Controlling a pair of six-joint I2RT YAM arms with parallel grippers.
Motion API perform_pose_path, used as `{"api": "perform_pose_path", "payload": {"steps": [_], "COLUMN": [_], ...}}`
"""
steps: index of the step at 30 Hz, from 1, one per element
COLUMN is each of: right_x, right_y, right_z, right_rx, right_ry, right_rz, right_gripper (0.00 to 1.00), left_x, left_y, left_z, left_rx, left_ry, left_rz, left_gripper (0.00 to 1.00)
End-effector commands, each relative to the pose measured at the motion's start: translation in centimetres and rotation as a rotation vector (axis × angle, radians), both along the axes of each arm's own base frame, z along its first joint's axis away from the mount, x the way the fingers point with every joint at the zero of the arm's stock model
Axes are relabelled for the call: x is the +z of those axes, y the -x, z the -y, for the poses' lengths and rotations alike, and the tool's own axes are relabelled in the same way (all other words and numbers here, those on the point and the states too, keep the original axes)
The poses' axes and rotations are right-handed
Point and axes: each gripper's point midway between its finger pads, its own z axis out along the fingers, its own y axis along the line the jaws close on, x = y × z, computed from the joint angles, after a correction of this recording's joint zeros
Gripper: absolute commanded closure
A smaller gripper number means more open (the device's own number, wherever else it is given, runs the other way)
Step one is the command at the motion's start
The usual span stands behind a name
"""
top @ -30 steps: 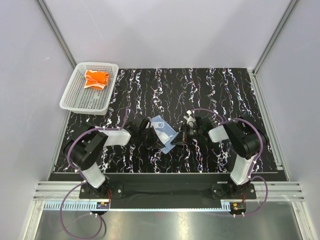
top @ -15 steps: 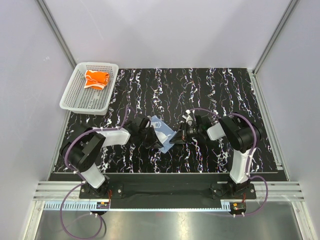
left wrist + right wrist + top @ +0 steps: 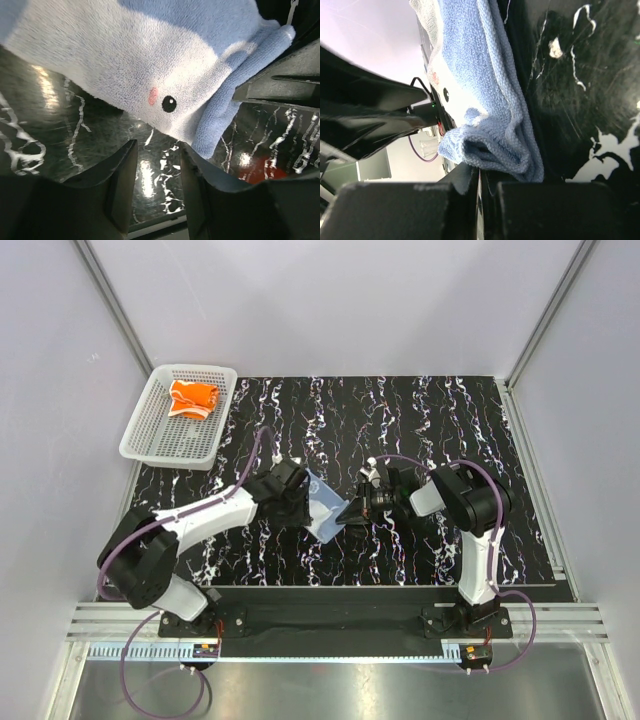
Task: Roll the towels
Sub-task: Roll the towel
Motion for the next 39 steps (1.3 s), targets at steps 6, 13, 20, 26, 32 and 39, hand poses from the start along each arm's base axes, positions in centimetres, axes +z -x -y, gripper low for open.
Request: {"api": "perform_pose_path", "payload": {"steps": [6,13,20,26,32,39], "right_x": [-3.2,-3.5,-3.6,-3.6,-3.6,-3.7], "right_y": [-0.6,-0.4,-0.5,-0.4,-0.3,-0.3], "right_z": [0.8,0.8,0.8,0.8,0.8,0.7], "right_rx": [-0.058,-0.058,-0.054,-0.052,-0.050,-0.049], "right_ry": [0.090,0.091,0.088,0.086,0.085,0.084], "right_rz": [-0.034,-0.047,-0.052,-0.054,-0.058,-0.064], "right_gripper": [0.96,0.96,0.96,0.97,0.97,0.97], "left_x": [6.9,5.4,2.0,-1.0,-2.6,-1.9], "left_y": [-0.1,1.5,1.5,1.5,1.5,1.4], "left_z": [3.5,7.7,8.3,7.4,6.2,5.3], "left_rx": [-0.221,-0.350,-0.369,-0.360,-0.336,-0.322], "left_ry": [-0.200,-0.192,-0.235,-0.295,-0.342,-0.341], "left_rz": [0.352,0.343,0.289,0.247,0.216,0.254], "left_gripper": [0.55,0.55,0.55,0.55,0.55,0.54]}}
